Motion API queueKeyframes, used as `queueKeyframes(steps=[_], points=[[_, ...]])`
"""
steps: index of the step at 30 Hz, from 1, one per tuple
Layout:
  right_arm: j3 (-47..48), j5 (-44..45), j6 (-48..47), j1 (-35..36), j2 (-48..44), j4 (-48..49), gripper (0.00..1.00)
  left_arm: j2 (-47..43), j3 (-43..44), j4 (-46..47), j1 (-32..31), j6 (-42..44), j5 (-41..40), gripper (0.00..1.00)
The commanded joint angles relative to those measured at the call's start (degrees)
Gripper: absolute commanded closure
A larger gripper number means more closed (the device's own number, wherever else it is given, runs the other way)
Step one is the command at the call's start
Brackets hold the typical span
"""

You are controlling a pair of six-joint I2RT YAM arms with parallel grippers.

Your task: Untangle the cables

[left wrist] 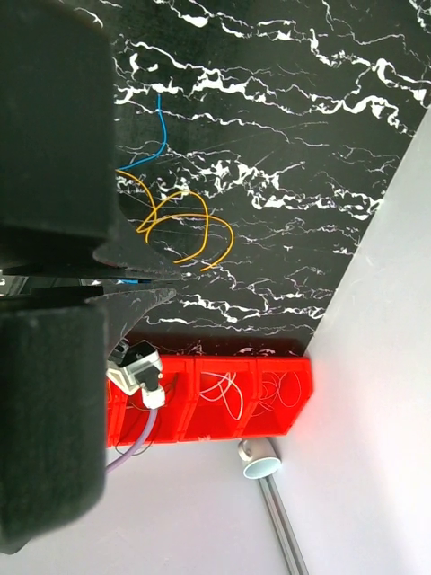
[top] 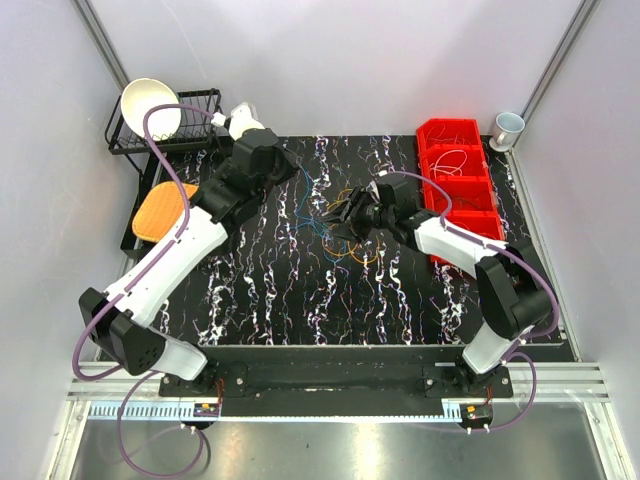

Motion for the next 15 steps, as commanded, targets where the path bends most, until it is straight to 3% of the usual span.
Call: queueKeyframes(steps=[1,9,15], points=[[-0.92,1.29,-1.24,0.45,-2.95,-0.21,0.44,-2.52,-0.21,1.07,0.35,-0.61,-0.44,1.0],[-1.88,2.35,-1.77,0.45,-3.22,-0.56,0.44,-2.96,-0.65,0.98,0.27,-0.79,-0.09,1.0],[0.57,7.26,-5.99,0.28,-4.27,-6.01,0.43,-3.49,-0.74,0.98,0.27,0.18,-0.7,1.0]])
